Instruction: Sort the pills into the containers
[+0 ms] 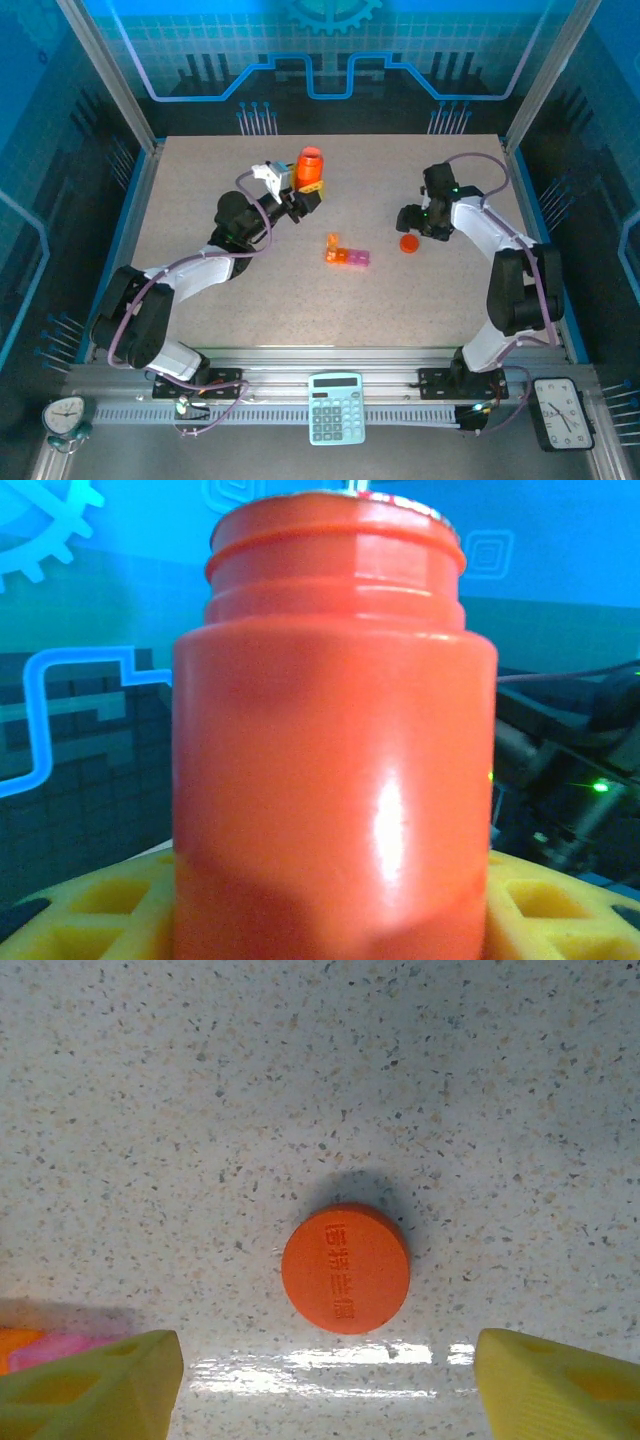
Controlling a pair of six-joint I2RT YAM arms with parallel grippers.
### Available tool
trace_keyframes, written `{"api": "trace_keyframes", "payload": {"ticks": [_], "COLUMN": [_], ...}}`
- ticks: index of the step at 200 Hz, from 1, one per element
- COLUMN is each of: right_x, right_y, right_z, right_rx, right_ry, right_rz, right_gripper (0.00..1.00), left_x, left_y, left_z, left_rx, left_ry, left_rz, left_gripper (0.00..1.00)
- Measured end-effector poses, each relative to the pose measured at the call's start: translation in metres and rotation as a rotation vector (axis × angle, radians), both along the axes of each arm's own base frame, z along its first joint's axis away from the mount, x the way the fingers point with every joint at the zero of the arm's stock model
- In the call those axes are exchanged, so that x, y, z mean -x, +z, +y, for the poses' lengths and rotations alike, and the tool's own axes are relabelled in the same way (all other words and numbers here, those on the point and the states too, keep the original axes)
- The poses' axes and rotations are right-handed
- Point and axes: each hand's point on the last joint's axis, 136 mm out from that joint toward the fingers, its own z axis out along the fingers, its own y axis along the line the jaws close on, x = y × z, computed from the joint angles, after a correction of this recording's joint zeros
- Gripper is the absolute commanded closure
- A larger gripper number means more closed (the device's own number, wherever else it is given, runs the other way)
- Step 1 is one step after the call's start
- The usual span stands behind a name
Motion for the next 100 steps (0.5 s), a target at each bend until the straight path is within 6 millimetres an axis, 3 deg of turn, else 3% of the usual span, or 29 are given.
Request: {"api": "trace_keyframes", "payload": {"ticks": [32, 100], "right_x": [-0.004, -0.010], "right_y": [-0.006, -0.030], "right_z": [-0.003, -0.006], "right_rx": [0.030, 0.069], "right_ry": [0.015, 0.034], "right_rz": [0.030, 0.102], "right_gripper": [0.21, 0.17], "left_x": [0.004, 0.011], "left_y": [-0.006, -0.039], "left_z": [-0.005, -0.011], "left_rx": [-0.017, -0.123], "left_ry": [-0.037, -0.094], "left_rz": [0.019, 0.159], "left_gripper": [0.93, 0.99]}}
